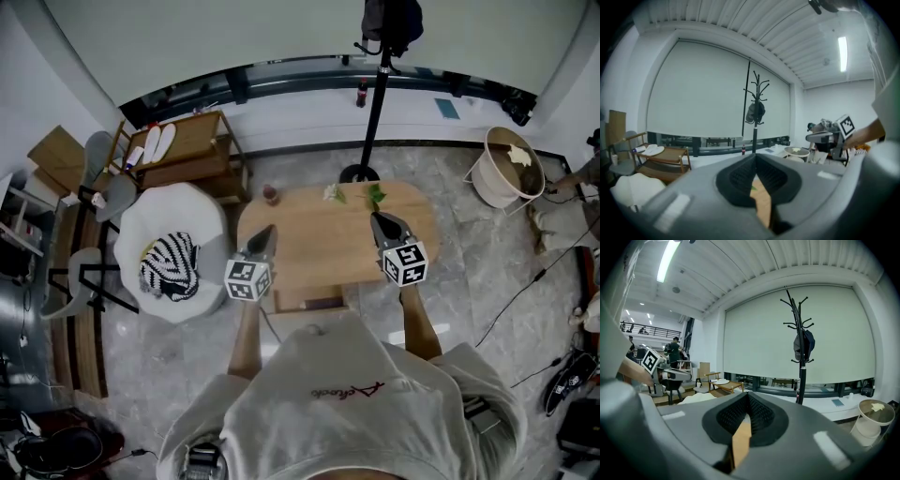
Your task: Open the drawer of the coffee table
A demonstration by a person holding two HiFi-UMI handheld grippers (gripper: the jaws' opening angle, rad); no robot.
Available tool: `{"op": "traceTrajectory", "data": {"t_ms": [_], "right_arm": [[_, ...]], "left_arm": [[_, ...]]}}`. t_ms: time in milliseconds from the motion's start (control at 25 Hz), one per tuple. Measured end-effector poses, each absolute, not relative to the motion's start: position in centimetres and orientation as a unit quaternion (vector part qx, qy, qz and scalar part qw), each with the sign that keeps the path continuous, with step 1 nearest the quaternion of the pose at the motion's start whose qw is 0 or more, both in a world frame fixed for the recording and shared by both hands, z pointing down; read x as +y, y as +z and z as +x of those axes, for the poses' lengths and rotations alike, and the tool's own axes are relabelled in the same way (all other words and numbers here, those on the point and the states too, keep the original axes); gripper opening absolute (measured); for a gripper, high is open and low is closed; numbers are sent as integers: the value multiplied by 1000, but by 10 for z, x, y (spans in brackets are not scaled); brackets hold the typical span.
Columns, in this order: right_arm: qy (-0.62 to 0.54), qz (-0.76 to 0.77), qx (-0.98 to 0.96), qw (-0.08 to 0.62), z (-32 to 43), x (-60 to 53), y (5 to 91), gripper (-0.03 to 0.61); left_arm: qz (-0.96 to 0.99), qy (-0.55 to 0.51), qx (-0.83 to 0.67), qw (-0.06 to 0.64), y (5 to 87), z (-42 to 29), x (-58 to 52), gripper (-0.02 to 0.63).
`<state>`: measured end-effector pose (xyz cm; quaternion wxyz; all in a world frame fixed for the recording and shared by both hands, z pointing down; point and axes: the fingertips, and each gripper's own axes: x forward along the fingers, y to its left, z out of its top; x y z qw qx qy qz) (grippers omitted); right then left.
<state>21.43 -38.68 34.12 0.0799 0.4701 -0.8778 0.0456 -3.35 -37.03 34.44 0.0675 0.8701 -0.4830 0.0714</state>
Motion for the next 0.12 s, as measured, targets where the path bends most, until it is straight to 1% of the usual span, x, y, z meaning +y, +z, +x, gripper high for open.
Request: {"op": "traceTrajectory", "data": {"t_ms": [120], "right_arm": [[49, 469, -878, 80, 214, -384, 345, 3]], "left_arm": [[869, 69, -485, 69, 346, -35, -367, 0]]}}
